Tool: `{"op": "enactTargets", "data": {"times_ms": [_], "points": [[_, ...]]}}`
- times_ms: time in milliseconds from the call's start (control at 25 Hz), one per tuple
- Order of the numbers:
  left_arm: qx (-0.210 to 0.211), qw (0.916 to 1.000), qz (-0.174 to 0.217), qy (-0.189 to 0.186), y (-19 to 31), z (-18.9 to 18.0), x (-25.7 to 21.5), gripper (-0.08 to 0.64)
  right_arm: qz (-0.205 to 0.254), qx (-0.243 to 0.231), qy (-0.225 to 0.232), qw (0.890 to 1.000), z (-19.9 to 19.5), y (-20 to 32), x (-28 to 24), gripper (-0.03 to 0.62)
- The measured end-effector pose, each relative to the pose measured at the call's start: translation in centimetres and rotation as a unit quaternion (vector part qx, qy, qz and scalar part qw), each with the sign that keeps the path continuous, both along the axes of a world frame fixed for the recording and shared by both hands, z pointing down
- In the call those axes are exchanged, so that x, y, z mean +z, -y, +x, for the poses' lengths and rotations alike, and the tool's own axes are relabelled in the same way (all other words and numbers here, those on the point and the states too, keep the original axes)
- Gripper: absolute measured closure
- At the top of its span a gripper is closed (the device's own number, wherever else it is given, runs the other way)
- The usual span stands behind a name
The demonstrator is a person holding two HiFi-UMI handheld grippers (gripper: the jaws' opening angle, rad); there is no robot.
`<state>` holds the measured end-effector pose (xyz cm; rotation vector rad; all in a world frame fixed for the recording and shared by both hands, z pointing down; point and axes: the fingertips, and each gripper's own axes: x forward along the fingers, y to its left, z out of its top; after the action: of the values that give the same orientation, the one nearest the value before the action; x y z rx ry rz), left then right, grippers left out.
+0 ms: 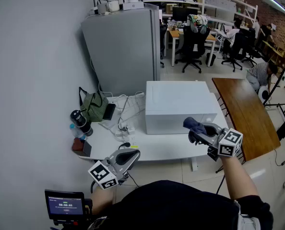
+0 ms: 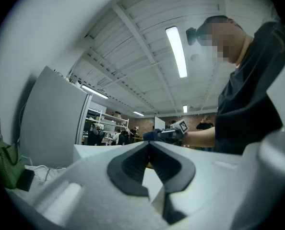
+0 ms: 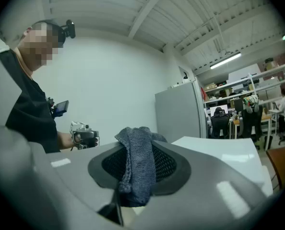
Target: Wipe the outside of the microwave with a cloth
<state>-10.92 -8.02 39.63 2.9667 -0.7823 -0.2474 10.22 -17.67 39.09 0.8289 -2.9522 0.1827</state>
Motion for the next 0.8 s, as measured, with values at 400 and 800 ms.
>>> {"op": "enactTargets", "data": {"times_ms": [400,800], "points": [[-0.031,0.9993,-0.021,0.0,7.2,-13.2,1.7,0.555,0.017,-0.009,-0.236,0.971,-19.2,28.2,5.1,0.485],[-0.16,0.9837,-0.079,0.024,10.5,-12.2,3.4,0.555,-0.039,-0.015,-0.392,0.919,-23.6,44.0,15.7,0.488]]}}
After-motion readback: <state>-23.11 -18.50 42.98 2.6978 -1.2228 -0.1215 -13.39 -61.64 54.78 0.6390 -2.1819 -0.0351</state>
